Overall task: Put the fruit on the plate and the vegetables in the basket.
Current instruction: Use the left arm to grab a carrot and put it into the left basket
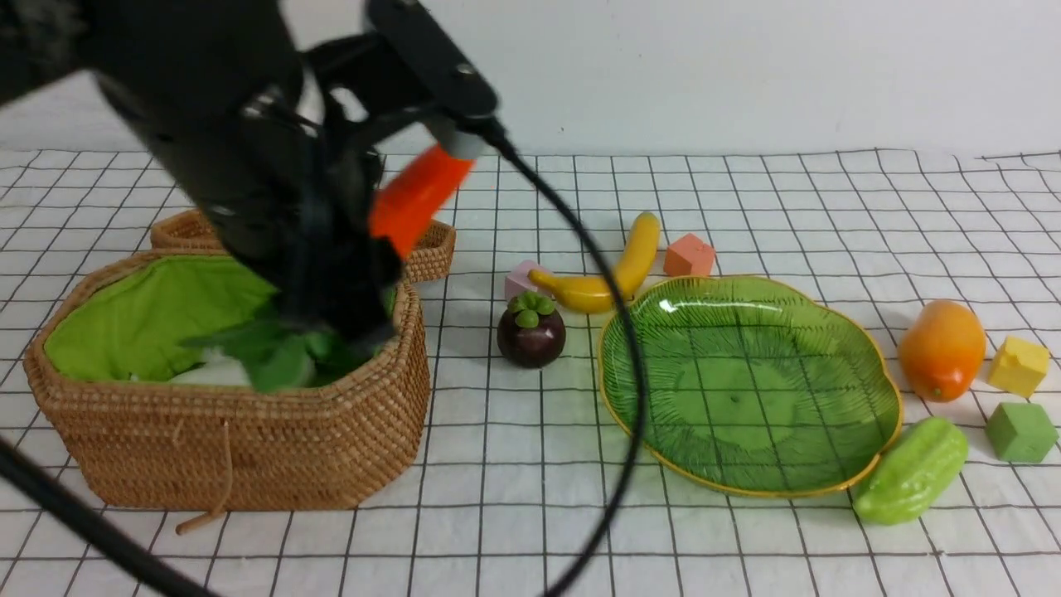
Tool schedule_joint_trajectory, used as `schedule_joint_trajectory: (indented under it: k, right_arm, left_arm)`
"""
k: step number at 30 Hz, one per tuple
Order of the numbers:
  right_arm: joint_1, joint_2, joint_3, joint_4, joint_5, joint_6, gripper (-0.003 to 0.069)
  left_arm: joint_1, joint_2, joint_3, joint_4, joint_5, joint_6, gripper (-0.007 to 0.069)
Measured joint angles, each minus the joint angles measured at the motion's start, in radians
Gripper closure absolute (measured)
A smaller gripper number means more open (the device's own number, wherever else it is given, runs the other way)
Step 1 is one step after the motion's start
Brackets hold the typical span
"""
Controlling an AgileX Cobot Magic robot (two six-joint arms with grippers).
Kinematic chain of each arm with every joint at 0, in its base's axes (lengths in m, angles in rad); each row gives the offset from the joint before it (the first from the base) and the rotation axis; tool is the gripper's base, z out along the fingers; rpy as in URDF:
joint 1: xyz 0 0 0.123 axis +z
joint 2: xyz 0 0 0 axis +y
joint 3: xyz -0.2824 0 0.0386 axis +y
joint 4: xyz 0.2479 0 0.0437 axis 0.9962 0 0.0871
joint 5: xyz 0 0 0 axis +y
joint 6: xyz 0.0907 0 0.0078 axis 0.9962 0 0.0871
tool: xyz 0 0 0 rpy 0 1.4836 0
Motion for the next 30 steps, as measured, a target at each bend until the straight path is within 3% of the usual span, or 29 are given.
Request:
schedule_joint_trajectory:
  k: [5, 9, 20, 25, 30]
  right_arm:
    - [0.0, 0.0, 0.0, -0.013, -0.028, 0.0, 0.0515]
    - [0.0, 0.0, 0.0, -0.014, -0.03, 0.0, 0.0515]
    - [0.0, 0.0, 0.0, -0.016, -0.019, 0.0, 0.0515]
    - [0.0, 0.0, 0.0, -0.016, -0.019, 0.0, 0.0515]
    - [0.0, 0.0, 0.0, -0.017, -0.019, 0.0, 0.0515]
  left_arm:
    - [0.228, 0.004, 0.082, -0.048, -0.016, 0.315, 0.0222]
    - [0.357, 0.063, 0.125, -0.065, -0.103, 0.388, 0.0222]
    - [0.394, 0.121, 0.126, -0.066, -0.174, 0.454, 0.0186]
    - [0.394, 0.121, 0.126, -0.08, -0.151, 0.539, 0.0221]
    - [0.394, 0.119, 0.126, -0.132, -0.175, 0.511, 0.0225]
